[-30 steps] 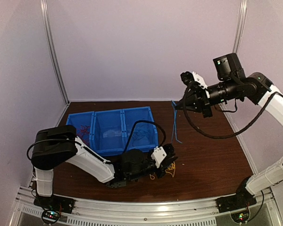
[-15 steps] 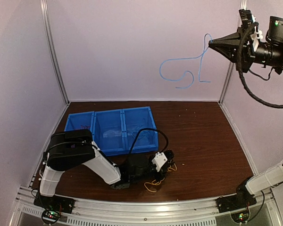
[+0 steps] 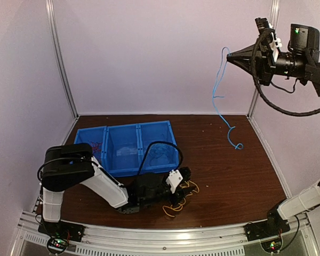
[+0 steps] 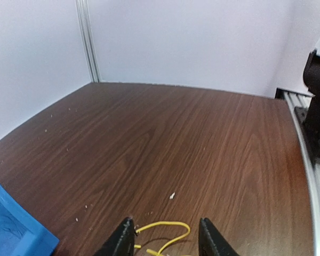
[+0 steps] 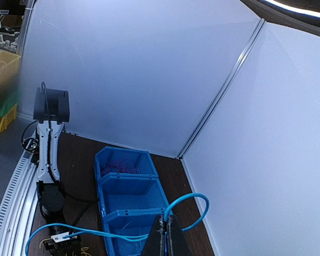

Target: Untangle the cables

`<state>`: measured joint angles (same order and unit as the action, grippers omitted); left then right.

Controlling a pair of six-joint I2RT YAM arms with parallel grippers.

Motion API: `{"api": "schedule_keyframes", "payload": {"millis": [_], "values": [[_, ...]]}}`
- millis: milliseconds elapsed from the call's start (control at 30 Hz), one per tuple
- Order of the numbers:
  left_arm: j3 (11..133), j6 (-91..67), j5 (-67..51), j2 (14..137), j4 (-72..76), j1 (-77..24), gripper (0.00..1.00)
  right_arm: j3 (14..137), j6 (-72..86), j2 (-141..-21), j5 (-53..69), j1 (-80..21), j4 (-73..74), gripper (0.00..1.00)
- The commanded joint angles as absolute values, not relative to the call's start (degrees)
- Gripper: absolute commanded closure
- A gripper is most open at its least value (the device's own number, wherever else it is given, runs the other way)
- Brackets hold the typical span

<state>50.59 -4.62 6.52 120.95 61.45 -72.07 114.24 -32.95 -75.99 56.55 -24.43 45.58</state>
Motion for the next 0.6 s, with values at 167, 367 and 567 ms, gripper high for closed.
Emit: {"api": "schedule_keyframes", "payload": {"millis": [167,367,567], "values": [[48.6,-9.7,0.5,106.1,57.9,-72.8,0.48,106.5,-30.0,-75.5,54.1,-24.0,39.2,1.00],[43.5,-13.1,8.4,96.8,49.1,-72.8,0.45,100.2,-26.7,-75.8,51.7,-24.0,33.2,1.00],[38.0,-15.9,18.8,88.4,36.6,-72.7,0.41,98.3,-25.8,-78.0,50.9,-24.0,30.0,1.00]]}}
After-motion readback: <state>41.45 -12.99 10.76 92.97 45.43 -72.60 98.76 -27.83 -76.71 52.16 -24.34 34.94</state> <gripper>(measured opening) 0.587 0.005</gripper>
